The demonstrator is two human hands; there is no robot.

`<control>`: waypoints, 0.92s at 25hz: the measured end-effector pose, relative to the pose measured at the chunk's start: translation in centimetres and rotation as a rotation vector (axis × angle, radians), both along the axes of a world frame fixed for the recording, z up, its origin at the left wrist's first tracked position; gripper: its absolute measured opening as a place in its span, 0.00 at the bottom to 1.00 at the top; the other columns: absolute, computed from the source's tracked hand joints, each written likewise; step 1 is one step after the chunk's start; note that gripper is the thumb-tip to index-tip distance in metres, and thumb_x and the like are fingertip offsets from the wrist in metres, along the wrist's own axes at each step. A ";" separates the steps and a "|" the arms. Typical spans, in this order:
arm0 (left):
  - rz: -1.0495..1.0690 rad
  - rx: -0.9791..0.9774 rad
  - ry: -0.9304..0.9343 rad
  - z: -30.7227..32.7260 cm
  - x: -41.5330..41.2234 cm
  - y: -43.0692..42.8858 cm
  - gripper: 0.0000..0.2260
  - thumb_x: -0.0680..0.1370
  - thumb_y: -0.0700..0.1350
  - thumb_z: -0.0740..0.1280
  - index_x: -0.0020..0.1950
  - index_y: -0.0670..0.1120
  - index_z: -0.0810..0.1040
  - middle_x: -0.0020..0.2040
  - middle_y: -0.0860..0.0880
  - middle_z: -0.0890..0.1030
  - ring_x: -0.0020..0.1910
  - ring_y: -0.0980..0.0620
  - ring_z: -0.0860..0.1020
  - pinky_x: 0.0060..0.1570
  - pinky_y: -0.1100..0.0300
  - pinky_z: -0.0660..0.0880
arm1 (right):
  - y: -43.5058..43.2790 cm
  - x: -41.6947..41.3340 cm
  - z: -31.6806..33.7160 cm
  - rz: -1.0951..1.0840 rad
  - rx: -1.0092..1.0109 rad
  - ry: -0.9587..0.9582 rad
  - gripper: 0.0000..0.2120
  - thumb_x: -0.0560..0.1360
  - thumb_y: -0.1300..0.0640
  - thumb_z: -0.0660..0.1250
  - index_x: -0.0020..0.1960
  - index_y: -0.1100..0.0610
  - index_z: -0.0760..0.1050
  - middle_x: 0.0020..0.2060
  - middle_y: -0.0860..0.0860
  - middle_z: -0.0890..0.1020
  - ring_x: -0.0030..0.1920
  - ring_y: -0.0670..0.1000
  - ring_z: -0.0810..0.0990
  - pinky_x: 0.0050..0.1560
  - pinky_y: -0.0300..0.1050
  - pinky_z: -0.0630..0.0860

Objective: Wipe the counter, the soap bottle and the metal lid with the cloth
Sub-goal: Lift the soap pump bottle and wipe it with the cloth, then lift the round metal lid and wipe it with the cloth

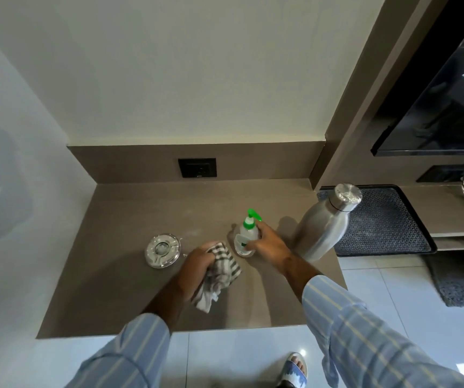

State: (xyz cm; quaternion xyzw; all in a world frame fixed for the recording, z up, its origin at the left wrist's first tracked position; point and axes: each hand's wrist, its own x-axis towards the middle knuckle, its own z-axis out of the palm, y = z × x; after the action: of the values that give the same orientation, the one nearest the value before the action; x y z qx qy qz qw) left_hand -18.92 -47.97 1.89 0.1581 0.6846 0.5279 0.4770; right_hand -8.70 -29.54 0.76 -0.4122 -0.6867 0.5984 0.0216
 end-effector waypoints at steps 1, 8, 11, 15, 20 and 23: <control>-0.015 -0.015 0.046 0.3 -0.5 0.9 0.26 0.73 0.35 0.60 0.71 0.34 0.74 0.60 0.38 0.81 0.61 0.43 0.80 0.69 0.48 0.74 | -0.3 -0.2 -0.5 0.038 0.032 -0.015 0.27 0.68 0.72 0.73 0.65 0.56 0.76 0.60 0.59 0.83 0.62 0.61 0.81 0.67 0.58 0.76; 0.061 0.042 0.016 -1.9 1.4 2.2 0.32 0.65 0.35 0.59 0.70 0.46 0.77 0.62 0.38 0.83 0.59 0.46 0.79 0.63 0.52 0.74 | -1.8 -0.6 -1.8 0.101 -0.036 0.047 0.21 0.73 0.70 0.73 0.63 0.55 0.78 0.59 0.56 0.85 0.56 0.52 0.82 0.62 0.49 0.78; 0.073 0.036 0.063 -2.2 1.9 2.3 0.31 0.68 0.36 0.60 0.72 0.47 0.75 0.62 0.45 0.83 0.60 0.51 0.80 0.69 0.52 0.72 | -1.5 -0.5 -2.1 0.149 -0.036 0.023 0.25 0.76 0.74 0.68 0.71 0.63 0.72 0.66 0.62 0.80 0.66 0.60 0.79 0.71 0.53 0.73; 0.082 0.027 0.093 -2.8 2.1 2.5 0.31 0.70 0.37 0.61 0.76 0.41 0.72 0.65 0.40 0.83 0.60 0.50 0.80 0.67 0.52 0.73 | -1.3 -0.3 -2.2 0.174 -0.049 -0.007 0.25 0.78 0.71 0.68 0.74 0.64 0.69 0.67 0.63 0.79 0.69 0.62 0.77 0.72 0.52 0.72; 0.158 0.041 0.108 -3.5 1.7 2.3 0.26 0.69 0.35 0.60 0.67 0.39 0.79 0.59 0.40 0.84 0.58 0.47 0.81 0.65 0.53 0.74 | -1.8 0.3 -1.7 0.015 0.137 -0.066 0.22 0.68 0.58 0.72 0.62 0.55 0.76 0.52 0.53 0.84 0.52 0.54 0.82 0.55 0.47 0.79; 0.422 0.041 0.060 -3.7 1.0 0.3 0.12 0.68 0.39 0.62 0.39 0.47 0.85 0.41 0.42 0.83 0.48 0.43 0.79 0.54 0.47 0.74 | -2.5 2.4 -2.8 -0.089 0.250 -0.164 0.08 0.63 0.54 0.61 0.41 0.49 0.77 0.38 0.47 0.82 0.41 0.50 0.80 0.43 0.43 0.75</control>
State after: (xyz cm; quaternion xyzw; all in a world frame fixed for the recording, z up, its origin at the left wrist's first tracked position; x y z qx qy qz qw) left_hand -17.91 -47.68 -1.84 0.0365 0.7057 0.6249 0.3320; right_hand -6.33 -32.09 -2.01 -0.4838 -0.7363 0.4711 0.0427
